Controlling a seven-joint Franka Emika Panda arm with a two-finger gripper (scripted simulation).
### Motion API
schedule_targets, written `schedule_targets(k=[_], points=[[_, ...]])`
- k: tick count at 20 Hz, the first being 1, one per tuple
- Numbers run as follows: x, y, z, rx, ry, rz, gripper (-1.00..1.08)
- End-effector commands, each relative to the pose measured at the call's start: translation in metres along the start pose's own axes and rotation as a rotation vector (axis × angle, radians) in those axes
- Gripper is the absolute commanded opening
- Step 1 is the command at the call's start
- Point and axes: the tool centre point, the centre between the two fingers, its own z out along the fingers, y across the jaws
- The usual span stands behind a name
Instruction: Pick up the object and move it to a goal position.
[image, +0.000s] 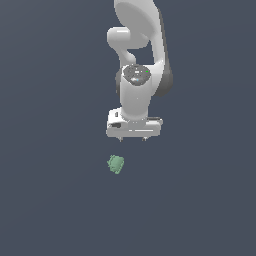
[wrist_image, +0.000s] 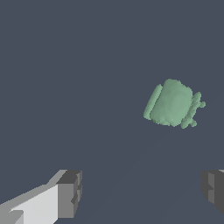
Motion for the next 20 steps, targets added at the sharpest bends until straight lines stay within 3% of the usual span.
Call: schedule_targets(k=[1,10,20], points=[[0.000,0.000,0.000,0.000,0.000,0.000,1.00],[0.011,-0.001,-0.023,-0.011,0.036,-0.028,1.00],[0.020,0.011,-0.010,-0.006,0.028,0.051,1.00]])
